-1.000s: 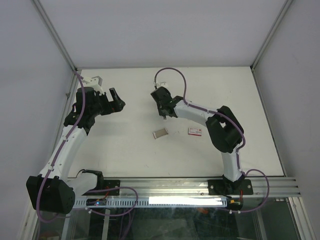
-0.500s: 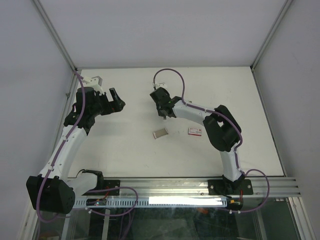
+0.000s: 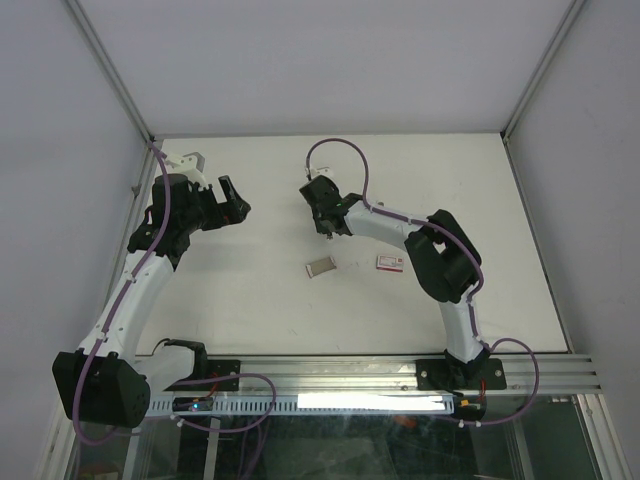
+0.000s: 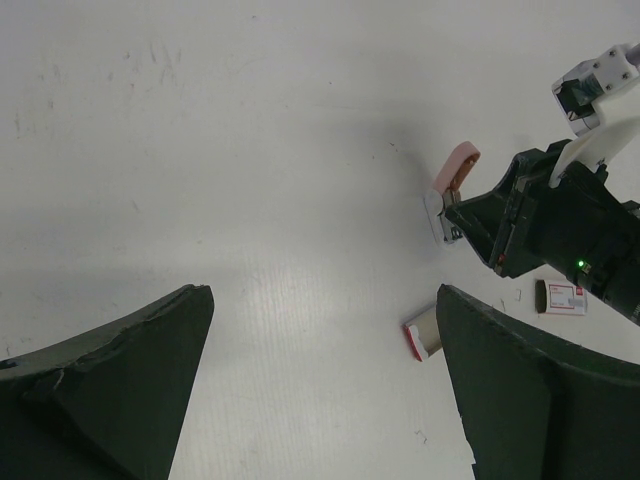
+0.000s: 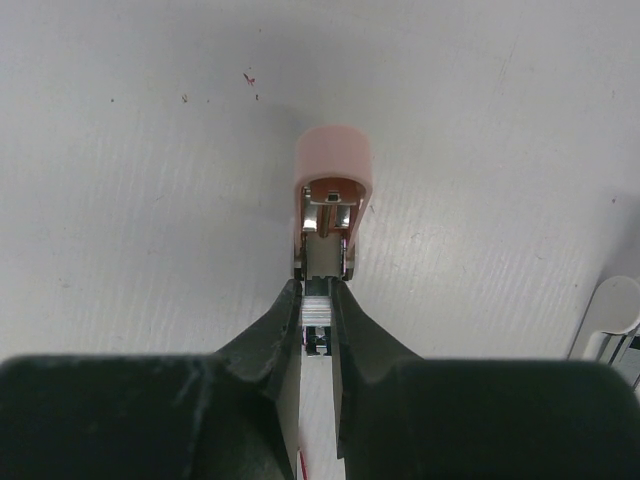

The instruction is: Load the staples into the stapler

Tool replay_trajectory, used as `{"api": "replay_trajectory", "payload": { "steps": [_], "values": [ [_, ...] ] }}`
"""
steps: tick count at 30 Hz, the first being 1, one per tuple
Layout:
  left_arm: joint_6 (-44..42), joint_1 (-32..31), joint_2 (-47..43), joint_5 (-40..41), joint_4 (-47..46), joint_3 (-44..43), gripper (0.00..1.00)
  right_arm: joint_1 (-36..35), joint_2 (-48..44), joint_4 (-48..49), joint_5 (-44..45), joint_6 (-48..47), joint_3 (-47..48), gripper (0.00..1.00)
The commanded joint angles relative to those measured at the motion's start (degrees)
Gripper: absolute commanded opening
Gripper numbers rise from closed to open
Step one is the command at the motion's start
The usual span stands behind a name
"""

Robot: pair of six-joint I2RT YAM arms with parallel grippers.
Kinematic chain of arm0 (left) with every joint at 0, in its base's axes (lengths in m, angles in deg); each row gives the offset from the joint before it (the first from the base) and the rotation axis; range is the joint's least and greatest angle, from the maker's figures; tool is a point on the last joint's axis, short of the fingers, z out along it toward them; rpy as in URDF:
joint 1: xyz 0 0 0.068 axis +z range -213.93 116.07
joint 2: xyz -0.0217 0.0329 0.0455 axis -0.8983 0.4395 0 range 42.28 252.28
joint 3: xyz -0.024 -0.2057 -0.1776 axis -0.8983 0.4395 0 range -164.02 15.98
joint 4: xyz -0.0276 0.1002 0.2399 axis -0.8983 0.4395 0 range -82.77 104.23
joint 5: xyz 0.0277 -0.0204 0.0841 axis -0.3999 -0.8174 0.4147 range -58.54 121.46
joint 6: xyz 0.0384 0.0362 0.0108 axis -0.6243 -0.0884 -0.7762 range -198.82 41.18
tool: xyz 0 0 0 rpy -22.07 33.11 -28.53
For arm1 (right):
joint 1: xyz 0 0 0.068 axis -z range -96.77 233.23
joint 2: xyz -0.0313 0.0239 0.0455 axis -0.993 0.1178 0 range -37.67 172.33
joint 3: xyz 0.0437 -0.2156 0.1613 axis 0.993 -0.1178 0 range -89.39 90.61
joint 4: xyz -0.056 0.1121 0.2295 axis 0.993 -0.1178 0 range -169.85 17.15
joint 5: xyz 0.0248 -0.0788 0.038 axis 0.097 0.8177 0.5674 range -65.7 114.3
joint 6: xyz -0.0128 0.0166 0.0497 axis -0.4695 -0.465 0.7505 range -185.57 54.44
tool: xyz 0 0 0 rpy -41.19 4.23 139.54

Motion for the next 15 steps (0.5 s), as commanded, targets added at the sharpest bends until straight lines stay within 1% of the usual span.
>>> {"api": "replay_trajectory", "payload": {
  "steps": [1, 15],
  "values": [
    [-0.76, 0.11, -0.64, -1.41, -2.18, -0.07, 0.99, 0.1, -0.66, 1.79, 1.26, 0.2, 0.75, 0.15],
    [-0.75, 0.15, -1.02, -1.48, -2.27, 0.03, 0.99, 0.26, -3.51, 0.9, 0.65, -0.22, 1.11, 0.15]
  ]
}}
